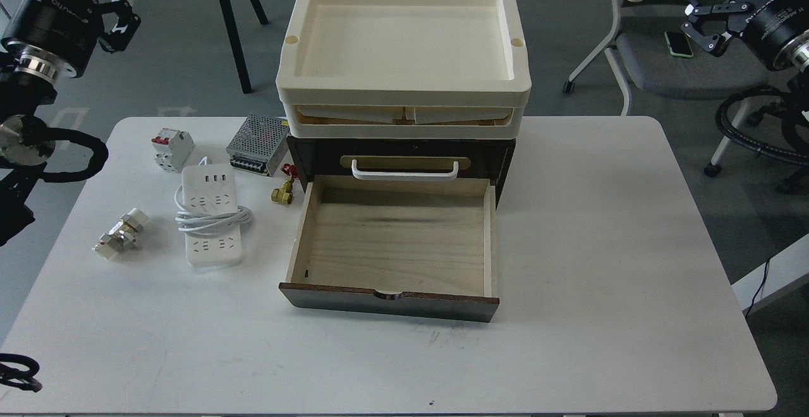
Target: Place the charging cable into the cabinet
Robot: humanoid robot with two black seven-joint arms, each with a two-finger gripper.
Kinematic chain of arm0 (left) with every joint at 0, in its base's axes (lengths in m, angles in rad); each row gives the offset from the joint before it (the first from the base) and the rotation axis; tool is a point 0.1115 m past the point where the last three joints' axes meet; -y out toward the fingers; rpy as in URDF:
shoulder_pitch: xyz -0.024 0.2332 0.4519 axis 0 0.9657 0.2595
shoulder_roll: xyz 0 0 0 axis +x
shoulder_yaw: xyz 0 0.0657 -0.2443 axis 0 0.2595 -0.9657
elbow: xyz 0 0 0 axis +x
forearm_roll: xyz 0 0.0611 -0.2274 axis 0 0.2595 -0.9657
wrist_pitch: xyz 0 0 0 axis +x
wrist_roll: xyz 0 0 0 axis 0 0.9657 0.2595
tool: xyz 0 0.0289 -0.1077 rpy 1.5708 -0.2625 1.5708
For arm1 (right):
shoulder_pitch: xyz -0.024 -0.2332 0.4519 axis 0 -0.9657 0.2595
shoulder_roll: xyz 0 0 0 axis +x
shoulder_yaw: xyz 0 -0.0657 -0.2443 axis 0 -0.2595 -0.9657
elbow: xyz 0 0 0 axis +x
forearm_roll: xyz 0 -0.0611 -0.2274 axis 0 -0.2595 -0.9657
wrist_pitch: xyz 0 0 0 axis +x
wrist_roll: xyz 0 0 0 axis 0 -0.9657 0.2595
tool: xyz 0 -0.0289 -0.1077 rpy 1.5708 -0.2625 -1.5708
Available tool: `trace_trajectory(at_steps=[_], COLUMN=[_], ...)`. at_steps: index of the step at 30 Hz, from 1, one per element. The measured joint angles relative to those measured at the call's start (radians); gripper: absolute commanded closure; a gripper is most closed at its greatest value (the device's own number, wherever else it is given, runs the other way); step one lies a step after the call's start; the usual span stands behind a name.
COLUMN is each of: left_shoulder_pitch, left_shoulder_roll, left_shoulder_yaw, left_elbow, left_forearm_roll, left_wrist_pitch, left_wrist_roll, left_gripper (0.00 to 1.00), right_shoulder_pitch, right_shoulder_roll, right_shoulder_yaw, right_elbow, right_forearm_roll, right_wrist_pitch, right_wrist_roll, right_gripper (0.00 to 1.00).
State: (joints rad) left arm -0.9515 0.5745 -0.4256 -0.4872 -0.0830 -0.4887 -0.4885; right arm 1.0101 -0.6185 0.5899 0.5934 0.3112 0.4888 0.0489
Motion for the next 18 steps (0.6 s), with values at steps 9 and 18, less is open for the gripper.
trace_trajectory(at_steps=[9,18], left_shoulder_pitch=[-0.004,0.044], left_shoulder_roll=[-0.039,-0.146], left_shoulder_yaw=[-0.154,-0.388], left_elbow=[0.043,0.068], left_forearm_roll=[-0.017,-0.082], left_wrist_pitch=[0.000,0.000], left_wrist_roll=[-0.001,-0.001], left_gripper=[0.00,0.00], right_shoulder_pitch=[-0.001,-0.001], right_shoulder_roll=[0.000,0.000], right_shoulder_yaw=[0.075,0.084], right_elbow=[0.002,0.003], right_forearm_roll=[0.000,0.001], right_wrist_pitch=[0.000,0.000], right_wrist_roll=[0.000,0.000], right_gripper=[0.00,0.00])
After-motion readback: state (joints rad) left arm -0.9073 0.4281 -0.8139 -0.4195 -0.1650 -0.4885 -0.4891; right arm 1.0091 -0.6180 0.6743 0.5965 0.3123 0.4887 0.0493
